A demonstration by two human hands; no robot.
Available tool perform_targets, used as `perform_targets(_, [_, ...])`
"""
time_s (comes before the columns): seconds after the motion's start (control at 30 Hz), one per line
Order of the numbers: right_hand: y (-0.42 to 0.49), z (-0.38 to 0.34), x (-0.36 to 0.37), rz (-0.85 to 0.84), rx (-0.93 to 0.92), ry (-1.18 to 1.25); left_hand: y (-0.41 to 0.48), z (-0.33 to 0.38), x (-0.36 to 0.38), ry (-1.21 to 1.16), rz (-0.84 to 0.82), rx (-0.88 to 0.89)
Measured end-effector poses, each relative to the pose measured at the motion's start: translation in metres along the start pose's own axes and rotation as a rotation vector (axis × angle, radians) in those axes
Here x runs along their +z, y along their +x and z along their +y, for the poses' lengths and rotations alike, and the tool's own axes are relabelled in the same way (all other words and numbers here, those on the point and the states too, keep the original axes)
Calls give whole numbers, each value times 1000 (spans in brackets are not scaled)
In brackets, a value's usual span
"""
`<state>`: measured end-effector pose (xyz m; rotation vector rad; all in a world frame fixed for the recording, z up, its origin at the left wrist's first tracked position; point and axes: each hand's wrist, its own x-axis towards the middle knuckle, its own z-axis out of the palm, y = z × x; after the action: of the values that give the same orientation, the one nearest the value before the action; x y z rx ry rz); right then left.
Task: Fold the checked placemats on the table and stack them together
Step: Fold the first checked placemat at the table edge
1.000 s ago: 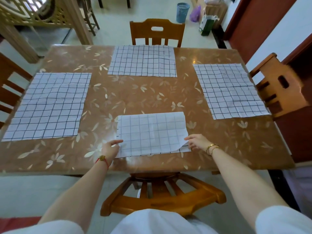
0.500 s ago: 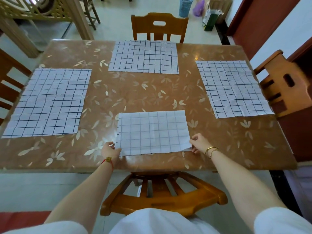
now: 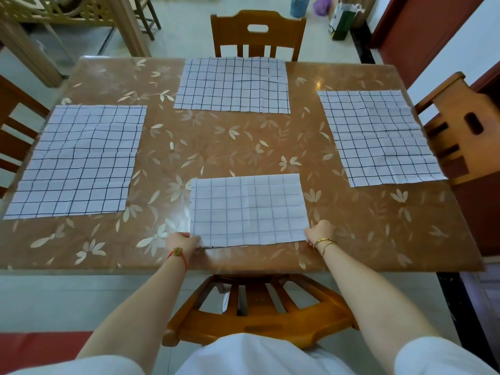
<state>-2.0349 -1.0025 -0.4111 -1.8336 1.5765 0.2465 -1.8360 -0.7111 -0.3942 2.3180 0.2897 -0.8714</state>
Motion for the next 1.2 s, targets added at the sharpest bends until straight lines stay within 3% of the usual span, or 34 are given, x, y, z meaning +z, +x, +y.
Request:
perform_targets(0.4, [-5, 4, 8, 79, -15, -70, -12, 2, -2, -75, 14, -8])
perform_targets(0.57, [-5, 6, 11, 98, -20, -99, 3, -11, -3, -129, -82, -52])
perform_targets(0.9, [-7, 5, 12, 29, -45, -139, -1, -15, -6, -93, -136, -9])
perform_targets(1.2, [-26, 26, 1, -109, -46, -261, -1, -29, -16, 207, -210, 47])
